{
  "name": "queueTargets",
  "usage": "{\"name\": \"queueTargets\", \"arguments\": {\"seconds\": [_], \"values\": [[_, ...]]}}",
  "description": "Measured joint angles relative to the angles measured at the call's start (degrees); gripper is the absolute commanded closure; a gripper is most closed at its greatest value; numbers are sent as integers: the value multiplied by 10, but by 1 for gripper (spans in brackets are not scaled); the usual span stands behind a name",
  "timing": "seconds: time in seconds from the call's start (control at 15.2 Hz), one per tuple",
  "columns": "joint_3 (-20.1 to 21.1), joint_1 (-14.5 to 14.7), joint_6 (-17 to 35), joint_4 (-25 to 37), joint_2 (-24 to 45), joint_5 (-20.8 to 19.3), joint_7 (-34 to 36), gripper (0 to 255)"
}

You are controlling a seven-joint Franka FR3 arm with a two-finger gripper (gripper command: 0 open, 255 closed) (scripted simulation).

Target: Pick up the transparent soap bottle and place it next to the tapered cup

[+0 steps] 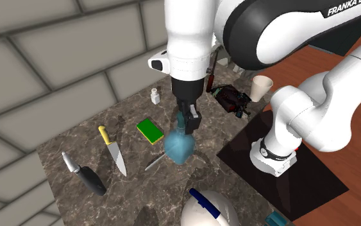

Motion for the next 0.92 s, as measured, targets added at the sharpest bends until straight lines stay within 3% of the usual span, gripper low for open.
{"name": "queueTargets", "arguments": {"seconds": [0.92], "values": [[5, 4, -106, 118, 11, 4, 8, 255]]}}
